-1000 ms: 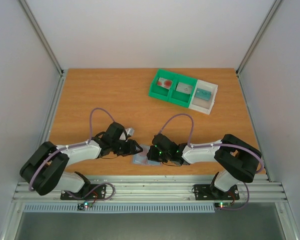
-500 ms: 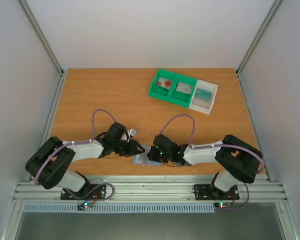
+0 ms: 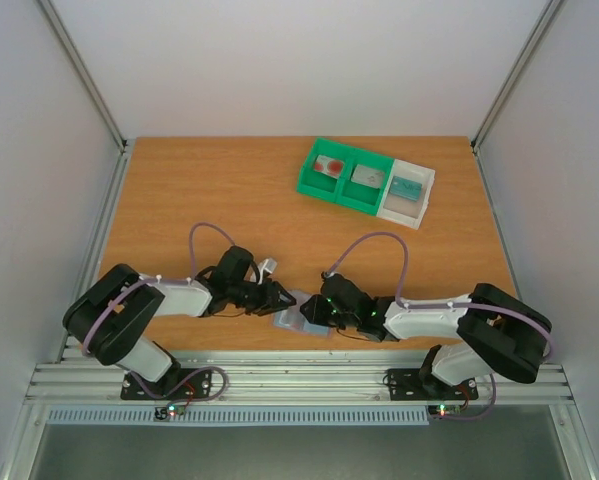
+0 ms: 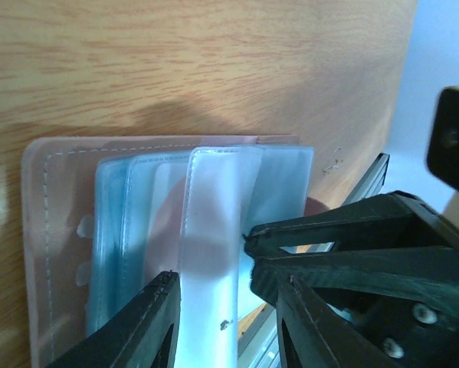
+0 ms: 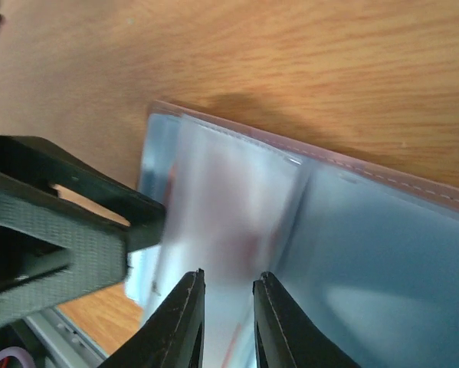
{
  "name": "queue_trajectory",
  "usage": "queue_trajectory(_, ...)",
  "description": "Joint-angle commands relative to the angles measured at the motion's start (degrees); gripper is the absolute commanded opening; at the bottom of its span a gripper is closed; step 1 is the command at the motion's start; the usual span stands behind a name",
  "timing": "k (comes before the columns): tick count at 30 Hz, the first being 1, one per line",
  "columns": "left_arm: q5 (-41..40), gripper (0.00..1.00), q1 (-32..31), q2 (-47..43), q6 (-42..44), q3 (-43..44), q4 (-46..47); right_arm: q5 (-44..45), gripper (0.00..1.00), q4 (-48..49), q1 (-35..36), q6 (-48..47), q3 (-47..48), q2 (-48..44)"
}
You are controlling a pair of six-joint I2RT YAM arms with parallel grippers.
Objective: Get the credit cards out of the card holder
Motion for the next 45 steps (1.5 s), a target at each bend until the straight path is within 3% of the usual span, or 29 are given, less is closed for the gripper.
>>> queue_trajectory(1, 1.32, 0.36, -1.1, 2.28, -0.66, 0.54, 4.99, 3.15, 0.19, -0.31, 0.42, -1.85, -0.61, -2.13)
queue_trajectory(7, 1.48, 0.36, -3.46, 3.92, -3.32, 1.02, 8.53, 3.52, 0.16, -2.47, 0.42, -0.9, -2.34, -4.9)
queue_trajectory(17, -2.51, 0.36, -12.18, 5.85, -7.94, 5.97, 11.46, 15.6, 0.26, -35.77, 0.42, -3.12, 0.68, -33.1)
queue_trajectory(22, -5.02, 0.36, -12.79, 3.2, -7.88, 6.53, 10.02, 16.15, 0.27, -44.99, 0.42, -4.23, 4.48, -41.5)
queue_trajectory(26, -7.83, 0.37, -12.49, -0.82, -2.93, 7.1, 0.6, 13.42, 0.27, -44.97, 0.42, -4.39, 6.21, -41.41)
queue_trajectory(30, -9.25, 0.42, -12.17, -3.04, 0.0, 6.33, -1.88, 13.19, 0.27, -44.77, 0.42, -3.45, 7.33, -39.86)
queue_trajectory(37, -1.94, 0.41, -15.57, 2.98, -5.81, 7.14, 10.35, 15.11, 0.29, -47.29, 0.42, -3.38, 10.59, -38.53)
queue_trajectory(42, -5.55, 0.45, -15.52, -5.17, 0.64, 8.53, -5.41, 12.06, 0.28, -44.9, 0.43, -3.48, 12.23, -35.99)
queue_trajectory(45, -7.2, 0.47, -15.52, -8.19, 2.94, 7.92, -7.59, 11.11, 0.28, -43.14, 0.42, -2.86, 12.41, -34.12)
